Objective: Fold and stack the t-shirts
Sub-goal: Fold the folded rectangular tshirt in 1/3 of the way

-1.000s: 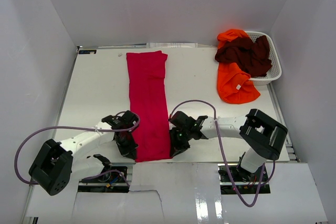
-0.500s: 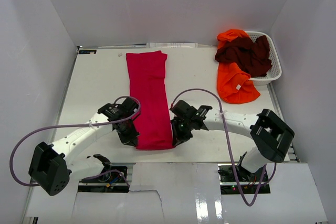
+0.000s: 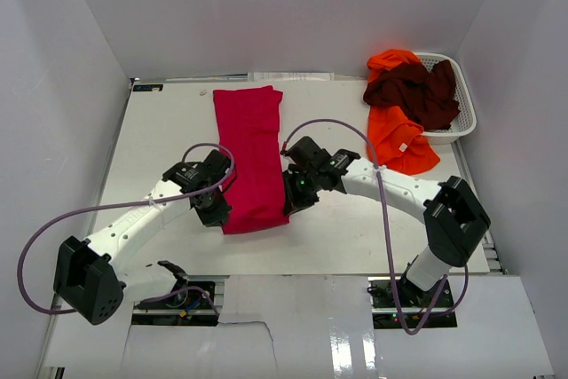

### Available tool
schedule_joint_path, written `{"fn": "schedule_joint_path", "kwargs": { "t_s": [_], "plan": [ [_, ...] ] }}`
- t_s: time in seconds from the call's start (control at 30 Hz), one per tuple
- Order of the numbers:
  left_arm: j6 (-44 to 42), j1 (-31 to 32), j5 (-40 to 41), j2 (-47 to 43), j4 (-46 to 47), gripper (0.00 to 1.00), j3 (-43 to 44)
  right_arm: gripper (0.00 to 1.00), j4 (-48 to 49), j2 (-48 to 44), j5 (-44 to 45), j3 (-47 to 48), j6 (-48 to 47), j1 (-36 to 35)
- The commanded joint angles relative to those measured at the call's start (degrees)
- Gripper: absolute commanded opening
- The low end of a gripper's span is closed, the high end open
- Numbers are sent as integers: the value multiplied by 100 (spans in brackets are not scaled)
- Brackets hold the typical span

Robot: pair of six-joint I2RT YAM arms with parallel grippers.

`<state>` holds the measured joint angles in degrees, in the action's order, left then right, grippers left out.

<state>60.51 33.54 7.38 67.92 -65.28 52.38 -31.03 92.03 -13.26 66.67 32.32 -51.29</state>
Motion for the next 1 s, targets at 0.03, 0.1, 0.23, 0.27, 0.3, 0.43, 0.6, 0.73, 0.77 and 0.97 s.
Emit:
{"fn": "schedule_joint_path", "kwargs": {
  "t_s": [0.03, 0.1, 0.23, 0.27, 0.3, 0.43, 0.6, 0.73, 0.77, 0.97],
  "plan": [
    [-65, -137, 922, 265, 357, 0, 728, 8, -237, 341, 16, 599, -445, 189],
    [-241, -190, 1168, 554, 480, 0, 931, 8, -281, 473, 16, 793, -515, 277],
    [-417, -260, 1512, 1012, 674, 0, 1318, 8, -386, 833, 34, 1277, -700, 435],
    [-452, -286, 1547, 1074, 778, 0, 1414, 8, -413, 886, 34, 1487, -753, 479],
    [-505, -304, 1591, 1196, 823, 0, 1450, 8, -457, 1009, 42, 1593, -788, 505],
    [-558, -453, 1618, 1399, 1077, 0, 1538, 8, -694, 1361, 51, 2400, -920, 655],
    [-654, -691, 1635, 1619, 1315, 0, 1714, 8, -967, 1792, 51, 3114, -1061, 778],
    [-733, -831, 1706, 1821, 1429, 0, 2003, 8, -1063, 2064, -10, 3431, -1166, 901],
    [-769, -849, 1706, 1891, 1465, 0, 2048, 8, -1081, 2100, -2, 3475, -1184, 927],
    [-979, -910, 1802, 2199, 1562, 0, 2566, 8, -1125, 2372, -45, 3853, -1289, 1103]
  ]
}}
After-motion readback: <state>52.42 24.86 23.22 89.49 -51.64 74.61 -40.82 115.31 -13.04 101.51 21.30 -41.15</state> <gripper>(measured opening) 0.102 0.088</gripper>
